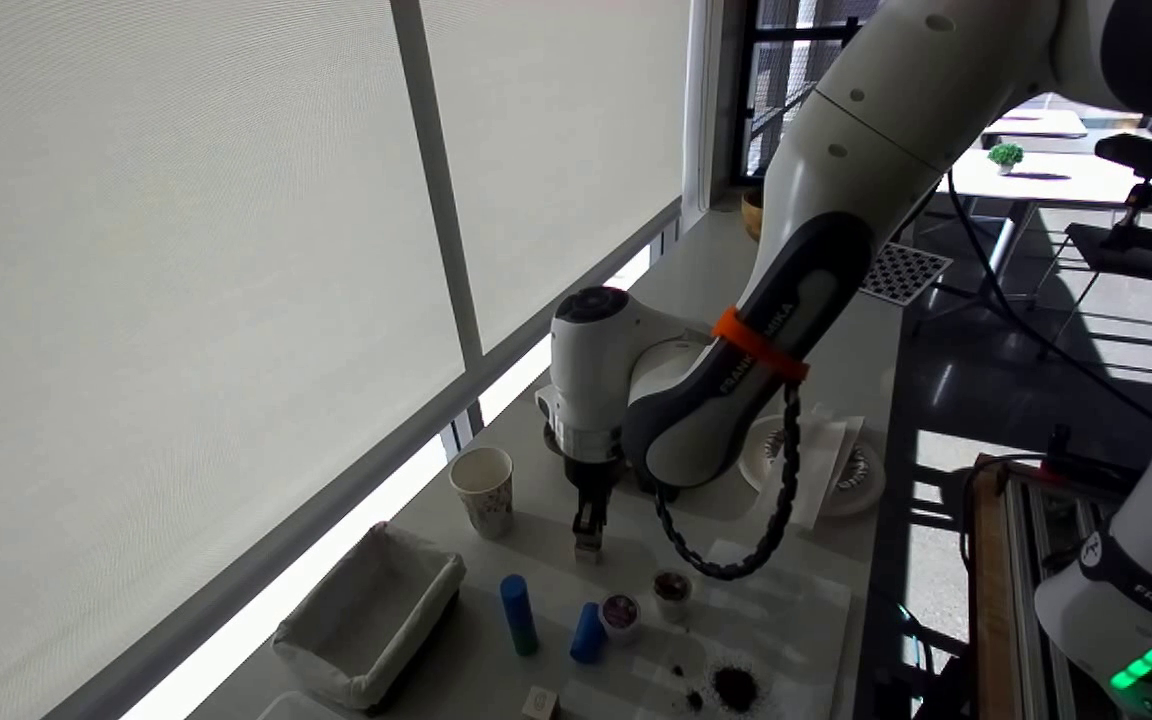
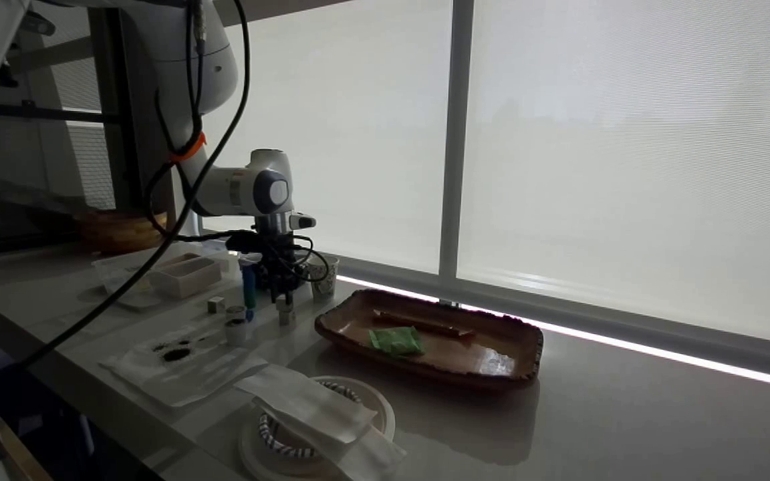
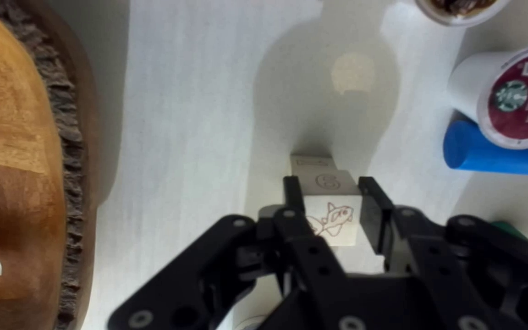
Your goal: Rearrange the some of the blocks
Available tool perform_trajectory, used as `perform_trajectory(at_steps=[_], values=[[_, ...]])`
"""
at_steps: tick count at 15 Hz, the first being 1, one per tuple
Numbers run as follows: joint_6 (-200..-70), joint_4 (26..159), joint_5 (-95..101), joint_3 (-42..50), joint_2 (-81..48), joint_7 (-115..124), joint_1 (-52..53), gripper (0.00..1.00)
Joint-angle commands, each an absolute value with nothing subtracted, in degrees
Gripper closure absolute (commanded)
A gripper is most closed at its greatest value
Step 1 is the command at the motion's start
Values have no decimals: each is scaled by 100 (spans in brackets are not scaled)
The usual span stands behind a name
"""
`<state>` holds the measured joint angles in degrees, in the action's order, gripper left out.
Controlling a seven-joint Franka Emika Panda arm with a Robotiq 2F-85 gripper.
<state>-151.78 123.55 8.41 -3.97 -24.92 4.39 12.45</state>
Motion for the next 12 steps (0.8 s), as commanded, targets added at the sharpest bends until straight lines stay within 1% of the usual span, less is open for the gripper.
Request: perform_trajectory(at_steps=[1, 12], values=[[-15363, 12489, 771, -433, -2451, 482, 1199, 91], [-15431, 12466, 772, -434, -2496, 507, 1209, 91]])
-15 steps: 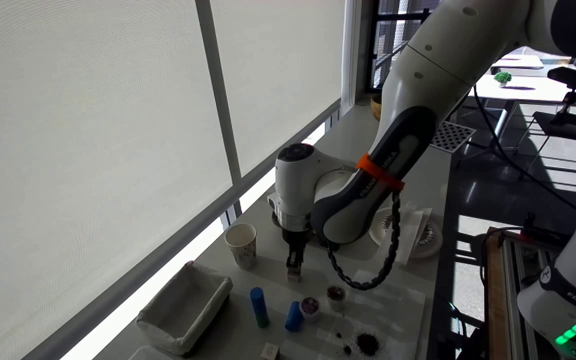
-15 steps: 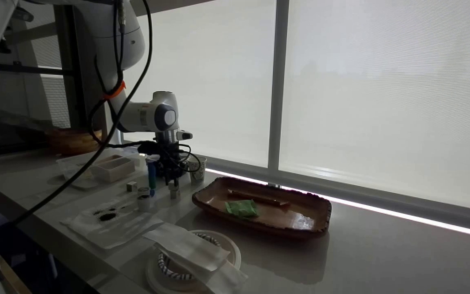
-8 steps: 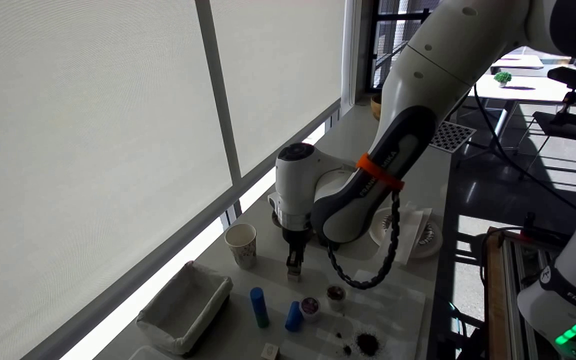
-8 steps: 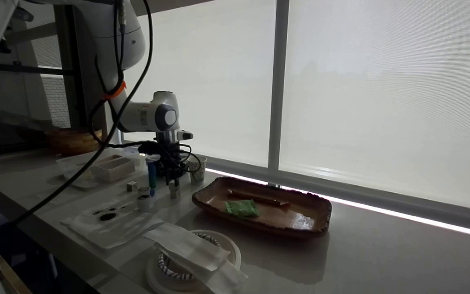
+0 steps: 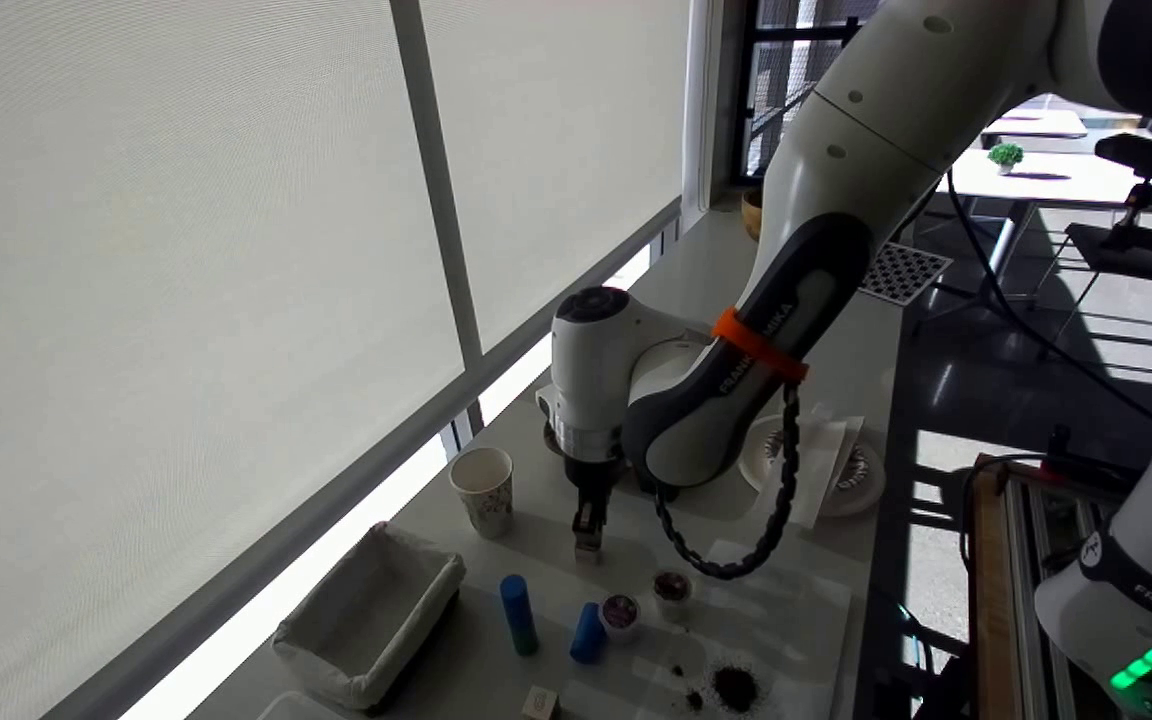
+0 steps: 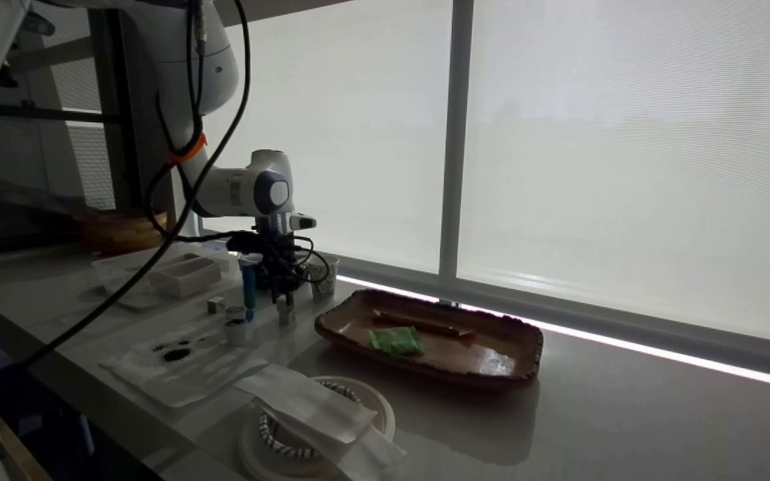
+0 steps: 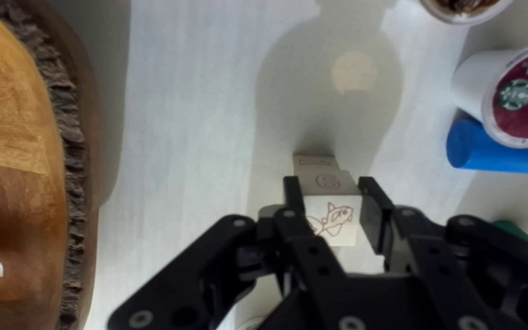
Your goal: Rearrange the some of the blocks
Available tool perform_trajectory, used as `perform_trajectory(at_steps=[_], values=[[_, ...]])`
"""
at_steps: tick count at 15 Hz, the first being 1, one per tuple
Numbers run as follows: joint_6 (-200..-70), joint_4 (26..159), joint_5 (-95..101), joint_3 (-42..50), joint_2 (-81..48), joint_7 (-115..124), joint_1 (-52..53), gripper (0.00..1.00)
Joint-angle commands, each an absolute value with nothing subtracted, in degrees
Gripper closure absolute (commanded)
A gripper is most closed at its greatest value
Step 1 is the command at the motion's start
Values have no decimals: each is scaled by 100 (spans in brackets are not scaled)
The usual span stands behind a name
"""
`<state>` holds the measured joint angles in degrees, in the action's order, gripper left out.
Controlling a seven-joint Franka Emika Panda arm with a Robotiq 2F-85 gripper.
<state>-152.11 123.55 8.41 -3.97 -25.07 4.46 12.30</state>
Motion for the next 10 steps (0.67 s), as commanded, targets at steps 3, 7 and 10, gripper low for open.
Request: perform_trajectory(at_steps=[3, 7, 10], values=[[-15472, 12465, 767, -435, -2514, 507, 1211, 91], [-15490, 12462, 778, -422, -2538, 522, 1218, 91], [-15512, 12442, 777, -422, -2565, 526, 1220, 91]])
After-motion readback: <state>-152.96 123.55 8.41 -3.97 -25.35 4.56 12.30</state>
